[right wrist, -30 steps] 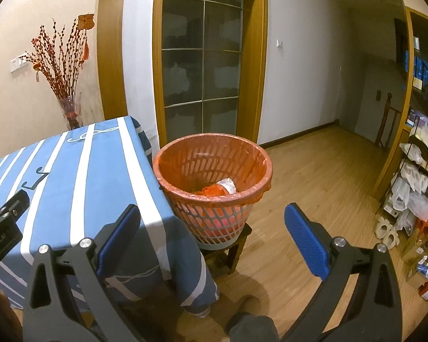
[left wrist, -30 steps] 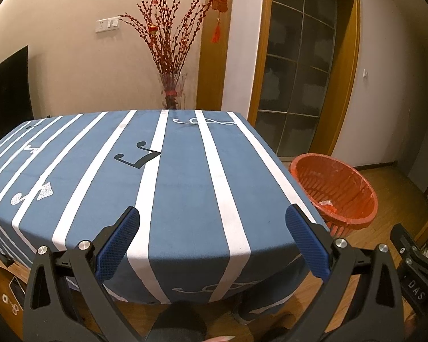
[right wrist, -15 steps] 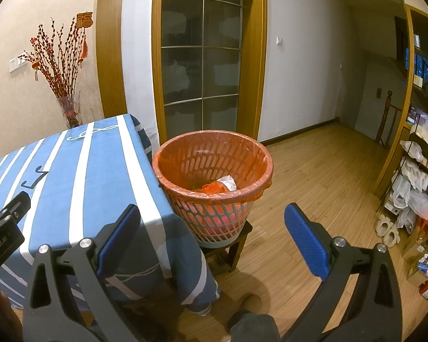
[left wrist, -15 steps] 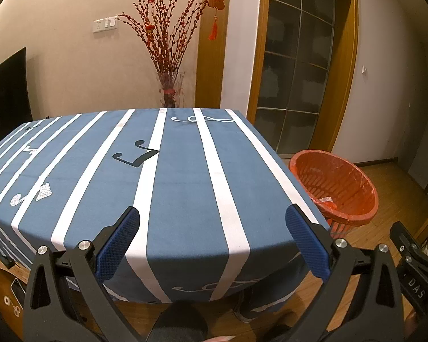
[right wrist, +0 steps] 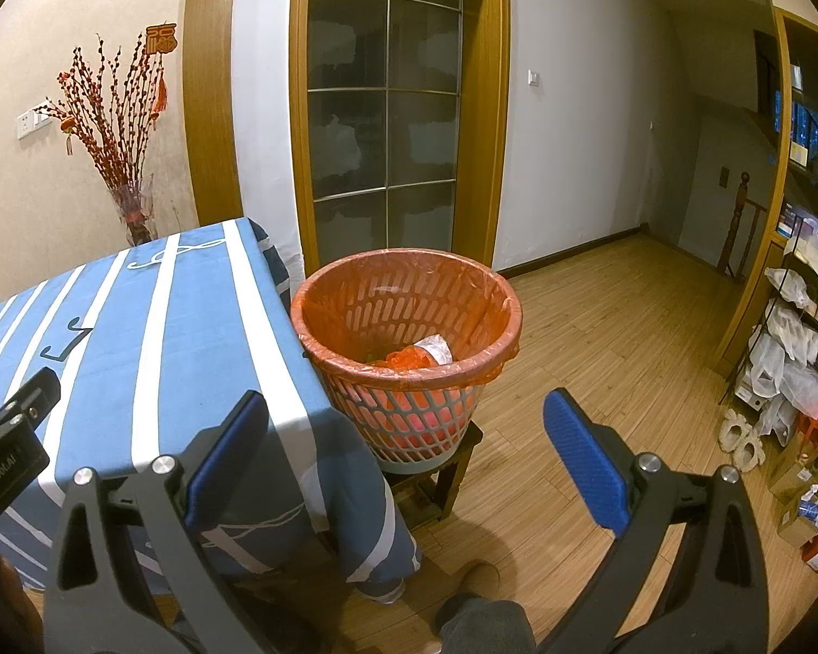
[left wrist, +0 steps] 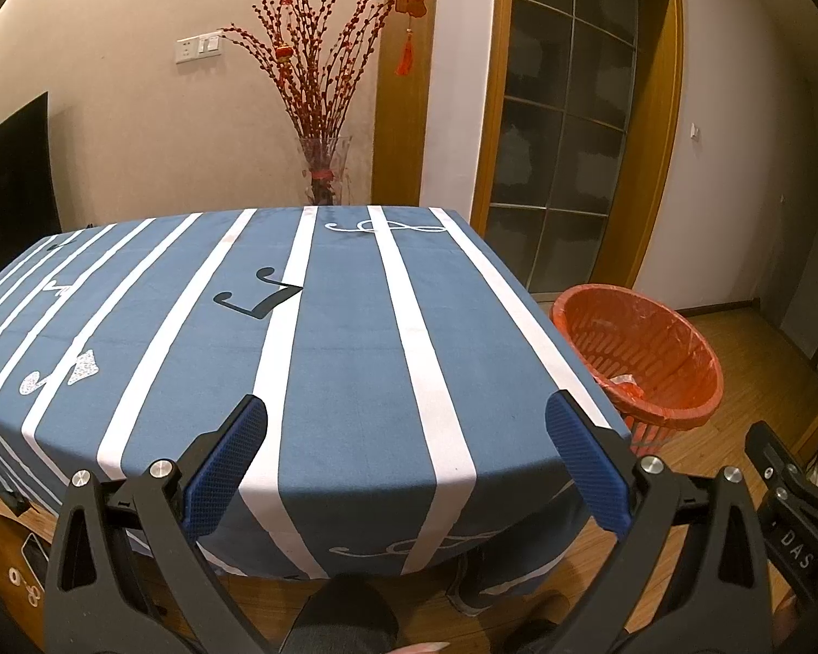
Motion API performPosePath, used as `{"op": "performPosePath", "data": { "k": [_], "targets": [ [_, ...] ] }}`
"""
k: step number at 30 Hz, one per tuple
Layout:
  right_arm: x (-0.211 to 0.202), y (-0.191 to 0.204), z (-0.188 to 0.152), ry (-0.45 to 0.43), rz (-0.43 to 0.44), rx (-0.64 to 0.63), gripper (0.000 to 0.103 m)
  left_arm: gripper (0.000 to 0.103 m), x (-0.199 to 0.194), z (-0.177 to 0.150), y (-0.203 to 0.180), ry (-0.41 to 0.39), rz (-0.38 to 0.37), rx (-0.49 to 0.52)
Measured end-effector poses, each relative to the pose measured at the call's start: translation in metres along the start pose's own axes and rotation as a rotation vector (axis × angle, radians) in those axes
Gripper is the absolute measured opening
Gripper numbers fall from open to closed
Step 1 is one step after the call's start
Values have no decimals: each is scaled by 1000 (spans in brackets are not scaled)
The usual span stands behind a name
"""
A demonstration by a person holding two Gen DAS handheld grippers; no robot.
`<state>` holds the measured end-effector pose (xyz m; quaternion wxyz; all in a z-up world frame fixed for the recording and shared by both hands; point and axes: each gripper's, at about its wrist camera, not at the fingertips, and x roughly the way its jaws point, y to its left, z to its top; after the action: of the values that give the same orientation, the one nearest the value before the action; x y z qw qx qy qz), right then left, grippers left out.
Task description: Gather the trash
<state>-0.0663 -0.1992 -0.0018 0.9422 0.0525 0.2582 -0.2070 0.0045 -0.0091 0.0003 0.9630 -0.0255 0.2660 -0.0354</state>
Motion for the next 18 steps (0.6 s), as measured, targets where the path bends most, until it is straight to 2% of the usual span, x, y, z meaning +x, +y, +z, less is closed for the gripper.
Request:
{"op": "performPosePath", "data": {
  "k": [18],
  "targets": [
    [0,0,0,0,0,-1,99,100,3,-3,2,7,0,4]
  ]
}}
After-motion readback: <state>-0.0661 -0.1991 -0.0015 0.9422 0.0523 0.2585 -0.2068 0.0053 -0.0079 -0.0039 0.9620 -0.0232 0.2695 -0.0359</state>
